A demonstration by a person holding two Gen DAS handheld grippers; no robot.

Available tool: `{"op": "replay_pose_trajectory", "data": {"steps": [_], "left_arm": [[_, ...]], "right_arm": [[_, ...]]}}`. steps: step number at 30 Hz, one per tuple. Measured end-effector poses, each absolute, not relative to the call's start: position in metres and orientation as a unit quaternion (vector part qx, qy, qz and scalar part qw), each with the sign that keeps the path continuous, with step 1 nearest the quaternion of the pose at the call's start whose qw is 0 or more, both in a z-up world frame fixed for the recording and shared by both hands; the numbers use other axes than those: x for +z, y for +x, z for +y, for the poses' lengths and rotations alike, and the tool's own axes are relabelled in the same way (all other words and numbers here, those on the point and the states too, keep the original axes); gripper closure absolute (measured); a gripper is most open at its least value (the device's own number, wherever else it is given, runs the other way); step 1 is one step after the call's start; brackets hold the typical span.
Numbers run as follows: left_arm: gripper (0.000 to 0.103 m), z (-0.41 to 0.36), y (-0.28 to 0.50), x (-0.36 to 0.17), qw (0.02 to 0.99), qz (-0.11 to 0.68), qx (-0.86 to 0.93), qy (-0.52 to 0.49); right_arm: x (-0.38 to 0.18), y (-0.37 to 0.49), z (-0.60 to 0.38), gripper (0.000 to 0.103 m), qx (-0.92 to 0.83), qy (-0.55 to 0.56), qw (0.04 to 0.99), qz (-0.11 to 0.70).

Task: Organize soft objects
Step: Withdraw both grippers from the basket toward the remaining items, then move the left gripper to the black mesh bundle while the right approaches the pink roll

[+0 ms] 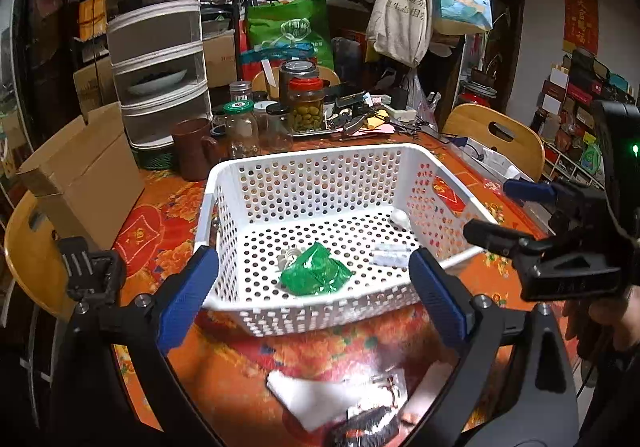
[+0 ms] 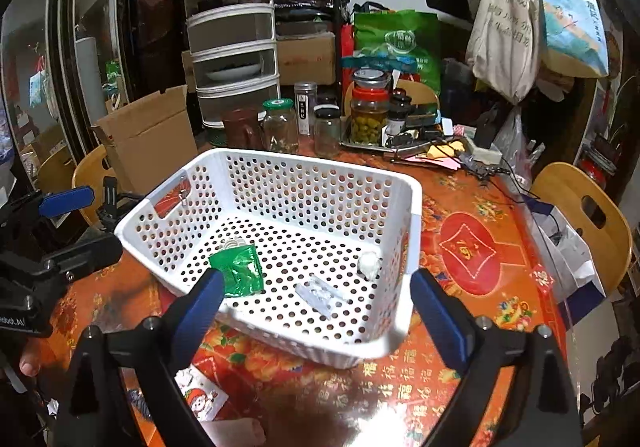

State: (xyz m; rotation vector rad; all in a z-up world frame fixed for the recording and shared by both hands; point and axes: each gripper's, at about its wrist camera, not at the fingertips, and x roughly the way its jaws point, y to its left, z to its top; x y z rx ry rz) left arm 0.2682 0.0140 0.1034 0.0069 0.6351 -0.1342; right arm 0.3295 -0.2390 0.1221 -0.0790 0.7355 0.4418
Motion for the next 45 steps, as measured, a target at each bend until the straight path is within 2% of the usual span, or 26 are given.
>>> {"op": "replay_pose_trajectory", "data": {"steps": [11, 20, 32, 45], "left_arm": [[0.007, 0.014, 0.196, 0.094, 0.955, 0.290, -0.067, -0.008], [0.007, 0.008, 0.140, 0.039, 0.950, 0.306, -0.056, -0.008], [0.007, -0.001, 0.142, -0.041, 0.927, 0.366, -0.065, -0.041], [0.010, -0.013, 0.161, -0.063, 0.921, 0.383, -0.070, -0.035]], "right_arm": [[0.122, 0.273, -0.246, 0.009, 0.231, -0.033, 0.916, 0.327], [0.080, 0.215, -0.250, 0.009, 0.253, -0.015, 0.908, 0.334], [0.015, 0.190, -0.257, 0.009, 0.266, 0.025, 0.887, 0.375], [-0.001, 0.198, -0.254, 0.009, 0.267, 0.032, 0.882, 0.386]]}}
